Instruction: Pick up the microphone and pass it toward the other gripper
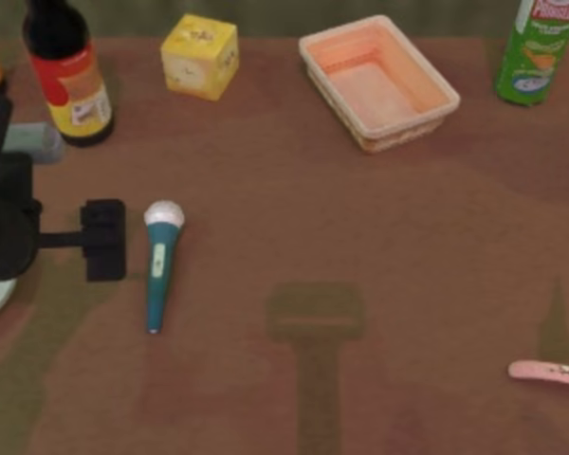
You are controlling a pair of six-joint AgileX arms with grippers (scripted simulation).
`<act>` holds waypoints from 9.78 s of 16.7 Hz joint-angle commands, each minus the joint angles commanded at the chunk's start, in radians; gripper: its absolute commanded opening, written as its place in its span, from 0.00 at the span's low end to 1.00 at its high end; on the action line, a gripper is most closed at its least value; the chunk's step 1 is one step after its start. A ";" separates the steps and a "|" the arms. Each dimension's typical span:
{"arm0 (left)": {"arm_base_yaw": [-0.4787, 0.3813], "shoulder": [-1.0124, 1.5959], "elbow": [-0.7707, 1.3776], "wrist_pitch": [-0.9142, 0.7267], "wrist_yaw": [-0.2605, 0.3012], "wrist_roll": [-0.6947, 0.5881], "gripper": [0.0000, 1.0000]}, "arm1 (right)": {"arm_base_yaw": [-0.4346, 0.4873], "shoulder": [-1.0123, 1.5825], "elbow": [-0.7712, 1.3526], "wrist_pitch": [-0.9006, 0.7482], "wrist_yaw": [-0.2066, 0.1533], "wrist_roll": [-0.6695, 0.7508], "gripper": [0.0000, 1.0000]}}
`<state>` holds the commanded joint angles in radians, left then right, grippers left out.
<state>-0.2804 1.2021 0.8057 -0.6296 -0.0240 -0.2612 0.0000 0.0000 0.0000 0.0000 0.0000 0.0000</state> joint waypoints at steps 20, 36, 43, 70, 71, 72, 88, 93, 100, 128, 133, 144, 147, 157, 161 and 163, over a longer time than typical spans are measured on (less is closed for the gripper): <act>-0.135 0.639 0.366 -0.183 -0.011 -0.123 1.00 | 0.000 0.000 0.000 0.000 0.000 0.000 1.00; -0.129 0.788 0.260 0.073 -0.009 -0.115 0.62 | 0.000 0.000 0.000 0.000 0.000 0.000 1.00; -0.129 0.788 0.260 0.073 -0.009 -0.115 0.10 | 0.000 0.000 0.000 0.000 0.000 0.000 1.00; -0.104 0.472 0.012 1.086 0.330 0.171 0.00 | 0.000 0.000 0.000 0.000 0.000 0.000 1.00; -0.100 0.446 -0.009 1.163 0.356 0.192 0.00 | 0.000 0.000 0.000 0.000 0.000 0.000 1.00; -0.098 0.421 -0.028 1.232 0.380 0.211 0.00 | 0.000 0.000 0.000 0.000 0.000 0.000 1.00; -0.218 0.356 -0.087 1.521 0.321 0.271 0.00 | 0.000 0.000 0.000 0.000 0.000 0.000 1.00; -0.342 0.376 -0.096 1.612 0.186 0.259 0.00 | 0.000 0.000 0.000 0.000 0.000 0.000 1.00; -0.343 0.376 -0.096 1.613 0.185 0.259 0.00 | 0.000 0.000 0.000 0.000 0.000 0.000 1.00; -0.343 0.376 -0.096 1.613 0.185 0.259 0.00 | 0.413 1.281 0.797 0.456 -0.582 -0.072 1.00; -0.343 0.376 -0.096 1.613 0.185 0.259 0.00 | 0.418 1.294 0.808 0.458 -0.573 -0.072 1.00; -0.343 0.376 -0.096 1.613 0.185 0.259 0.00 | 0.569 1.632 1.091 0.513 -0.421 -0.066 1.00; -0.343 0.376 -0.096 1.613 0.185 0.259 0.00 | 0.569 1.632 1.091 0.513 -0.421 -0.066 0.92; -0.343 0.376 -0.096 1.613 0.185 0.259 0.00 | 0.569 1.632 1.091 0.513 -0.421 -0.066 0.17; -0.343 0.376 -0.096 1.613 0.185 0.259 0.00 | 0.569 1.632 1.091 0.513 -0.421 -0.066 0.00; -0.343 0.376 -0.096 1.613 0.185 0.259 0.00 | 0.569 1.632 1.091 0.513 -0.421 -0.066 0.00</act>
<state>-0.6232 1.5779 0.7095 0.9833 0.1613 -0.0026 0.5686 1.6317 1.0908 0.5130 -0.4206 -0.0665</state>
